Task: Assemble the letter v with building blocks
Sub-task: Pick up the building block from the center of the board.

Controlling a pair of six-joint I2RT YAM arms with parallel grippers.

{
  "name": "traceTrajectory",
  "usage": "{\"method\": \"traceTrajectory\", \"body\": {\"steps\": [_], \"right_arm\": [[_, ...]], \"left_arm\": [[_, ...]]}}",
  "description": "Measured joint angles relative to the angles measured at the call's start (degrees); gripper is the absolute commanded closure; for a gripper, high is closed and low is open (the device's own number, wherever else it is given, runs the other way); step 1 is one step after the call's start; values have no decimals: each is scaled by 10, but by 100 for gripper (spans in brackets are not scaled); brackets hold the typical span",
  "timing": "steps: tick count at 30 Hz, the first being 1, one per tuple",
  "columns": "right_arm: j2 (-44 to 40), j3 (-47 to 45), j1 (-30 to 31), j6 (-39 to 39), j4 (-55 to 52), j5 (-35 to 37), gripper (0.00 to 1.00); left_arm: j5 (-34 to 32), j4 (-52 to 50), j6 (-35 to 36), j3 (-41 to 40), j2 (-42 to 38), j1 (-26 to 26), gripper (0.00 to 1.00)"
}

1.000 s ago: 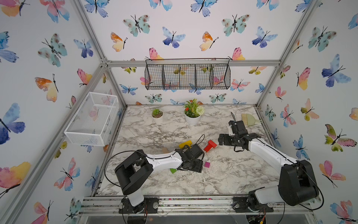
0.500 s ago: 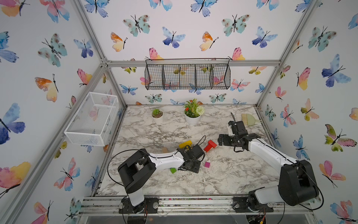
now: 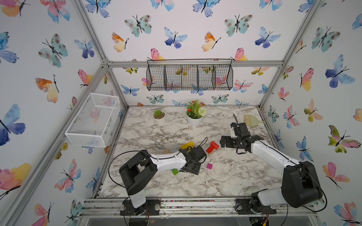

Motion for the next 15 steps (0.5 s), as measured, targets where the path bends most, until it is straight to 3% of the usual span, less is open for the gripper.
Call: {"method": "traceTrajectory", "body": {"steps": [8,15], "right_arm": [[0,0,0,0,1,0,2],[0,0,0,0,2,0,2]], "left_arm": [[-17,-8,1,23,16,0,39],[-16,-9,5,36,29,1,53]]}}
